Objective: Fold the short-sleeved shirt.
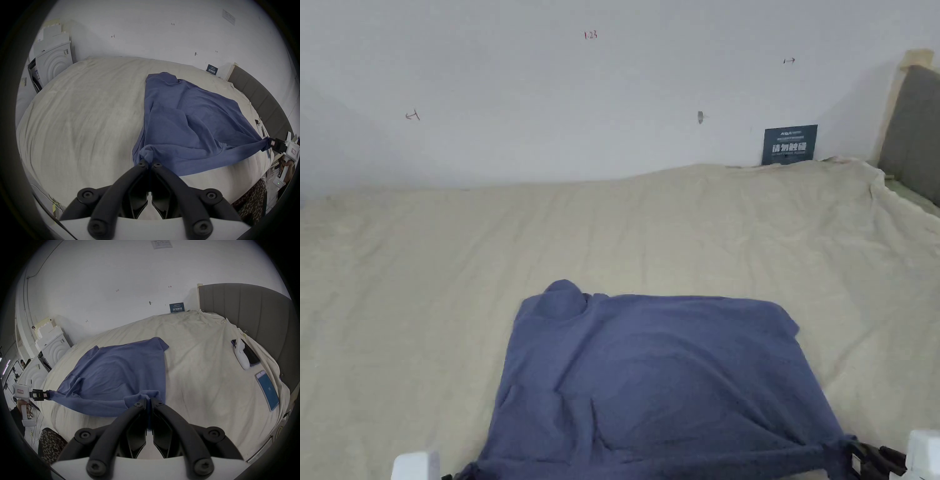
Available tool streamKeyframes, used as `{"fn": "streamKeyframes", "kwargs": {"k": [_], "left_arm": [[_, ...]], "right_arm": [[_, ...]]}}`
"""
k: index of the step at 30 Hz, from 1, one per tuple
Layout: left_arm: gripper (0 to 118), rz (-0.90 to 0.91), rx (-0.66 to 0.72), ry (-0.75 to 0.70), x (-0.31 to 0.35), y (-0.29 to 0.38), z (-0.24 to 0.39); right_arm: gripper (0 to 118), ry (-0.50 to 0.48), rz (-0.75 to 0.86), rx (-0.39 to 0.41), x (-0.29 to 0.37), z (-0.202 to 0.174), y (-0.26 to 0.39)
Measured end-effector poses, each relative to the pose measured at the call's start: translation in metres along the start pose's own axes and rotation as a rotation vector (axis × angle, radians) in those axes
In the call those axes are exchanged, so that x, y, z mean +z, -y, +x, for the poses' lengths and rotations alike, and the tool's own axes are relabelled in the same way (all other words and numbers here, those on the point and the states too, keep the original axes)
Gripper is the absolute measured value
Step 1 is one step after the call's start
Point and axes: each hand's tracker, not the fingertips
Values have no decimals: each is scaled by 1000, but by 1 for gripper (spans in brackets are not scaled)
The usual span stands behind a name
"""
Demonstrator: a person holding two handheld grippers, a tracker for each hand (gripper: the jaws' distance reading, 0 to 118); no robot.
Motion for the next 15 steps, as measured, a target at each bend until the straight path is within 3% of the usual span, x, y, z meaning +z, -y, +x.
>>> {"fn": "streamKeyframes", "kwargs": {"k": [15], "left_arm": [[0, -61, 56, -26, 11, 69, -5]], "right_arm": [[2, 16, -110, 13, 15, 20, 69]]}}
